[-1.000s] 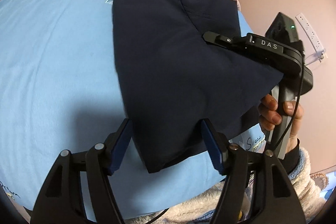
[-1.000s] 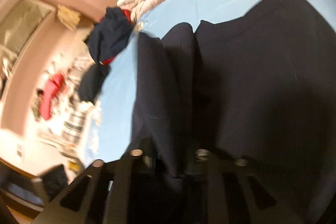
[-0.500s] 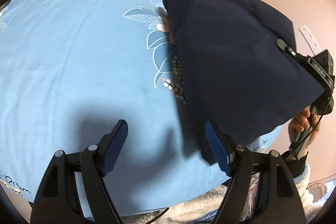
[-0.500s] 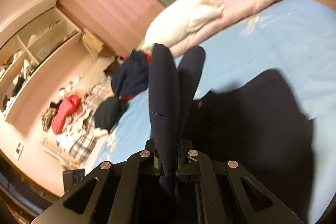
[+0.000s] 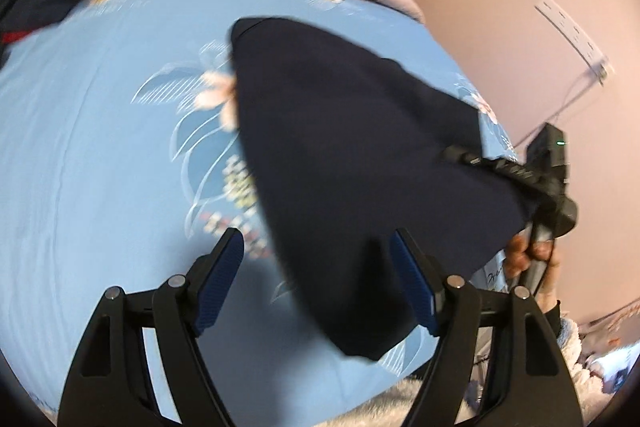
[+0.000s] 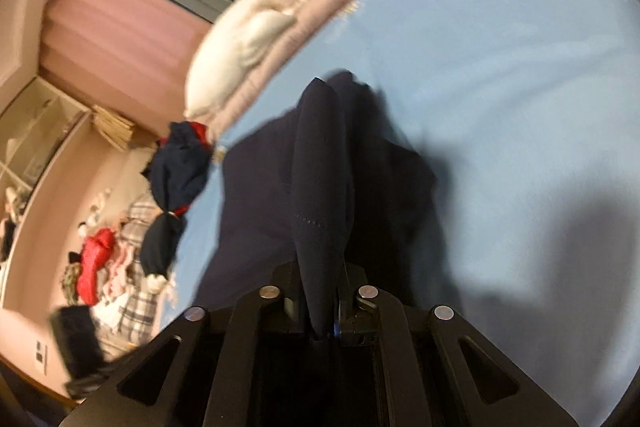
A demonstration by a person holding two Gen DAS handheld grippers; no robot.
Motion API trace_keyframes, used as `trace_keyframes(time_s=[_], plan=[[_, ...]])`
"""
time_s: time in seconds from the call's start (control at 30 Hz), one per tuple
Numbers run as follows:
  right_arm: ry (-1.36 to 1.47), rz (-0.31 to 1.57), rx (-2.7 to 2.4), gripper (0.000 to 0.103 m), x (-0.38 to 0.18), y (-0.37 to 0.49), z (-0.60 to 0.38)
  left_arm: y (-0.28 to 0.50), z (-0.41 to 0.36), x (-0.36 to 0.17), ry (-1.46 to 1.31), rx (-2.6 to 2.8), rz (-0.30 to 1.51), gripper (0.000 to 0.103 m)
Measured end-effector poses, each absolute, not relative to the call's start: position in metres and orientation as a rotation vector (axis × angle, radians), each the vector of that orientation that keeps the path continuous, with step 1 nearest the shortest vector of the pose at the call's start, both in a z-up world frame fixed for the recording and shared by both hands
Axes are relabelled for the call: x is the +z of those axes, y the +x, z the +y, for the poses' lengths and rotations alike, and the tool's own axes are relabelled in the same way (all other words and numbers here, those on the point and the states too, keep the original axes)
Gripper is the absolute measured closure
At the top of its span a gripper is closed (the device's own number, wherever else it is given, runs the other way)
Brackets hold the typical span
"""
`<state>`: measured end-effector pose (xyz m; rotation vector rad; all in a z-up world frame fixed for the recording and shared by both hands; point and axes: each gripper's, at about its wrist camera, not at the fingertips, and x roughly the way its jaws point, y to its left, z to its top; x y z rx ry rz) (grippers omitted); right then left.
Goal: Fold large clothes
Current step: 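Lower the folded end onto the jacket and open the right tool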
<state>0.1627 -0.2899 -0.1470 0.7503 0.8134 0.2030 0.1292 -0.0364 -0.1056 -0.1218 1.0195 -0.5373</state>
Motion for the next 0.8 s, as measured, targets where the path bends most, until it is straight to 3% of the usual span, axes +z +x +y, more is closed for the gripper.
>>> trace_keyframes(time_s=[0.07, 0.13, 0.2, 0.27, 0.5, 0.57, 0.8], plan=[[0.783, 0.824, 0.208, 0.091, -0.15, 0.162, -0.296, 0.129, -0.052, -0.103, -0.073, -0.551, 0.998, 0.031], [0.809, 0.822, 0.205, 0.087, -0.146, 0.159, -0.303, 0.125, -0.068, -0.104, 0.009, -0.558, 0.984, 0.043], [0.749, 0.783, 0.127, 0.076, -0.128, 0.145, -0.308, 0.129, -0.081, -0.116, 0.076, -0.562, 0.995, 0.051], [0.664, 0.723, 0.047, 0.066, -0.109, 0.129, -0.309, 0.129, -0.088, -0.129, 0.14, -0.552, 0.988, 0.052], [0.371, 0.631, 0.153, 0.068, -0.063, 0.084, -0.266, 0.141, -0.092, -0.155, 0.245, -0.565, 0.996, 0.052], [0.32, 0.66, 0.213, 0.074, -0.069, 0.081, -0.249, 0.144, -0.088, -0.159, 0.238, -0.575, 1.01, 0.052], [0.202, 0.834, 0.147, 0.075, -0.122, 0.087, -0.233, 0.145, -0.083, -0.167, 0.222, -0.602, 1.033, 0.052]])
